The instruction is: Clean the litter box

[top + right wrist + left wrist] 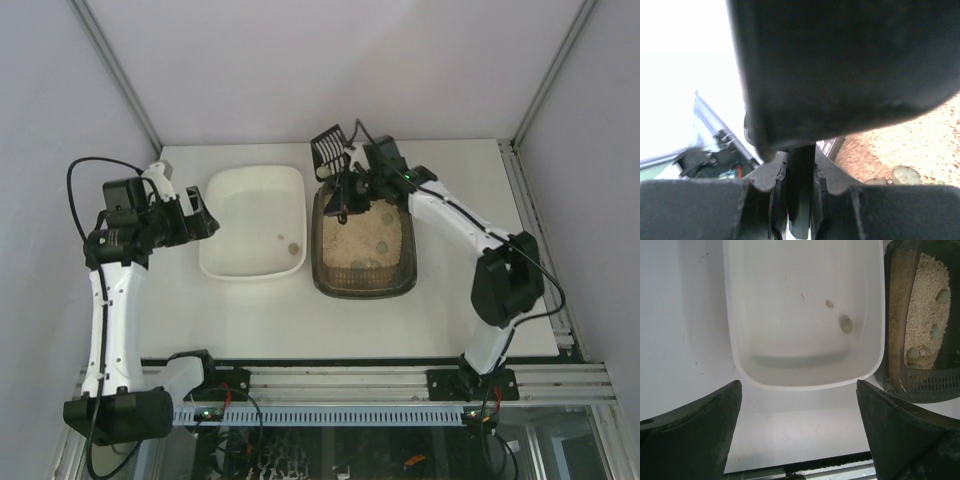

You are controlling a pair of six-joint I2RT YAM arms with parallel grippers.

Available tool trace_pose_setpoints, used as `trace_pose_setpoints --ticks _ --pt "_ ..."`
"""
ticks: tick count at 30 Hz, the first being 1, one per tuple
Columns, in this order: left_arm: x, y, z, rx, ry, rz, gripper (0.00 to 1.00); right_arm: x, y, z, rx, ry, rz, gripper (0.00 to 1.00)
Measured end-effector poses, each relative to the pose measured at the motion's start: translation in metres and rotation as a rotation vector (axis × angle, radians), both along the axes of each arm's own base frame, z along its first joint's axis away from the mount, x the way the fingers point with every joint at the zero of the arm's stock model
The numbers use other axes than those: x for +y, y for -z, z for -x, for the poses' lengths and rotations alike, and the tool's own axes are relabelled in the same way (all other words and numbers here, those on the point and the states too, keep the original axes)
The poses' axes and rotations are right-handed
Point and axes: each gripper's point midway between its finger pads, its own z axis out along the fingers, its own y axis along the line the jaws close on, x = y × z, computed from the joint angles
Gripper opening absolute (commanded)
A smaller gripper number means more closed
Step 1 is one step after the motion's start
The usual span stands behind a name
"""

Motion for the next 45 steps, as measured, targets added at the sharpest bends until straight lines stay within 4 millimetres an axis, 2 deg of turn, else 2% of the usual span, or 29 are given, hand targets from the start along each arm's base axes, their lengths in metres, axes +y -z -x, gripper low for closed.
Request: trace_pose_setpoints --ticks 2,4,7,8,9,13,18,24,28,31,34,36,38,40,42,45 --pt "0.002 -0.006 -0.001 -0.012 -0.008 -0.002 1.00 0.009 0.011 -0.010 -0.025 0.009 0.135 0.00" --pt "0.004 -0.008 0.001 -0.017 -0.014 -0.006 0.99 0.025 0.026 -0.009 -0.054 -0.013 0.269 0.00" --pt "0.007 -0.008 0.003 -0.016 -0.029 -0.015 0.99 0.045 0.054 0.006 -0.086 -0.063 0.506 0.00" --pt "0.010 -0.010 0.005 -0.021 -0.045 -0.027 0.99 0.054 0.080 0.019 -0.153 -0.110 0.730 0.00" --pt "0.011 -0.010 0.005 -0.022 -0.046 -0.027 0.99 0.054 0.081 0.020 -0.156 -0.115 0.742 0.00" --pt "0.015 -0.011 0.008 -0.033 -0.062 -0.047 0.99 0.042 0.098 0.040 -0.269 -0.169 0.999 0.00" --pt "0.018 -0.014 0.010 -0.046 -0.070 -0.062 0.99 0.033 0.093 0.046 -0.380 -0.177 1.153 0.00" --pt "0.018 -0.014 0.011 -0.047 -0.064 -0.066 0.99 0.025 0.087 0.033 -0.421 -0.124 1.189 0.00" --pt "0.017 -0.014 0.011 -0.049 -0.058 -0.061 0.99 0.020 0.071 0.031 -0.417 -0.093 1.126 0.00" --pt "0.014 -0.014 0.010 -0.048 -0.046 -0.050 0.98 0.015 0.044 0.033 -0.399 -0.066 1.022 0.00" --pt "0.011 -0.010 0.007 -0.029 -0.030 -0.048 0.98 -0.002 0.009 0.027 -0.359 -0.010 0.897 0.00" --pt "0.004 -0.002 0.002 0.001 -0.004 -0.061 0.98 -0.027 -0.010 0.020 -0.311 0.051 0.844 0.00" --pt "-0.011 0.009 -0.003 0.041 0.050 -0.084 0.98 -0.060 -0.018 0.015 -0.231 0.114 0.850 0.00" --pt "-0.034 0.023 -0.009 0.085 0.124 -0.108 0.99 -0.089 -0.014 0.015 -0.148 0.164 0.891 0.00" --pt "-0.058 0.037 -0.015 0.126 0.185 -0.111 0.99 -0.117 0.001 0.023 -0.052 0.199 0.967 0.00" --pt "-0.086 0.049 -0.021 0.172 0.247 -0.101 0.99 -0.132 0.022 0.048 0.049 0.183 1.080 0.00"
